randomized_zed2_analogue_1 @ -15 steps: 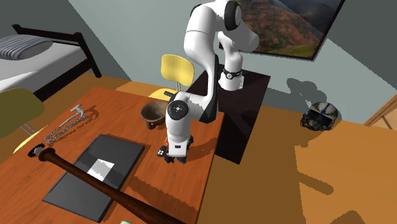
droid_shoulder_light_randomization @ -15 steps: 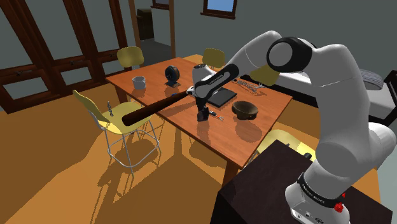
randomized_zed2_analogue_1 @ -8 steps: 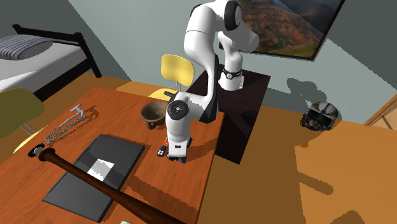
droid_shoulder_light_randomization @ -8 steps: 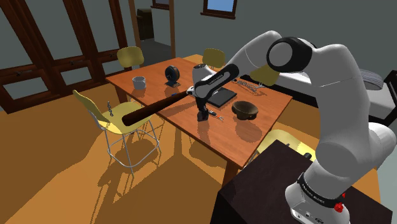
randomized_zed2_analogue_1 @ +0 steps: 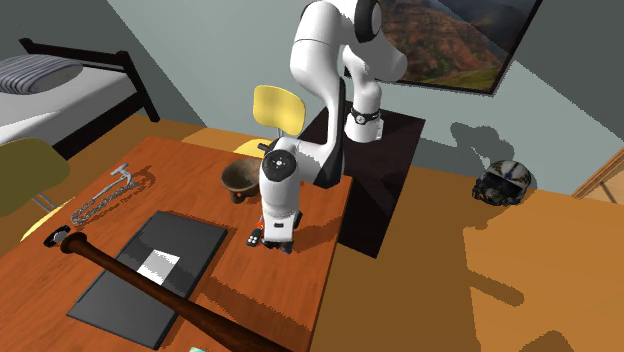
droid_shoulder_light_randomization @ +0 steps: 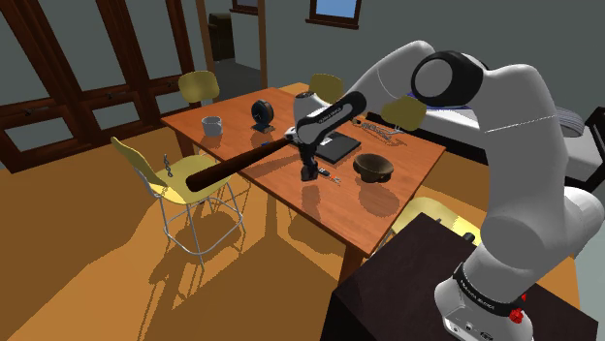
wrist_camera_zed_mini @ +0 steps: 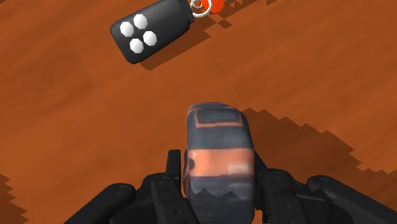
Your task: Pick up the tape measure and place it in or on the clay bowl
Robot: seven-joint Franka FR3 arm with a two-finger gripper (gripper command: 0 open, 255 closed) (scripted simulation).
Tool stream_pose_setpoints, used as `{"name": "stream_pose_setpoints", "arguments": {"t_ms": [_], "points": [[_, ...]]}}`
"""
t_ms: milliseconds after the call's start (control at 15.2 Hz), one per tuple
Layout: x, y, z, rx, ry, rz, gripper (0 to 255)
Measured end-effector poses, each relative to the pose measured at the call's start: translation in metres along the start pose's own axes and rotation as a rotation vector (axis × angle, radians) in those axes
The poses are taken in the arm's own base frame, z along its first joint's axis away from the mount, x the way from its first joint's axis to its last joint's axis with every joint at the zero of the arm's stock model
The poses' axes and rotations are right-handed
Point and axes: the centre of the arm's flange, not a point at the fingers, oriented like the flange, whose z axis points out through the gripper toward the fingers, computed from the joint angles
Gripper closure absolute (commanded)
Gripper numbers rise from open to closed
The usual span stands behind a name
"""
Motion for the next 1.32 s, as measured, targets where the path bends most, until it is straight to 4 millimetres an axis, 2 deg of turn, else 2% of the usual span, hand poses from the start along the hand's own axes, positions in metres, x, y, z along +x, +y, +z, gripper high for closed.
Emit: {"name": "stream_pose_setpoints", "arguments": {"t_ms": [1320], "points": [[-0.013, -0.002, -0.106, 0.000, 0.000, 0.000, 255]]}}
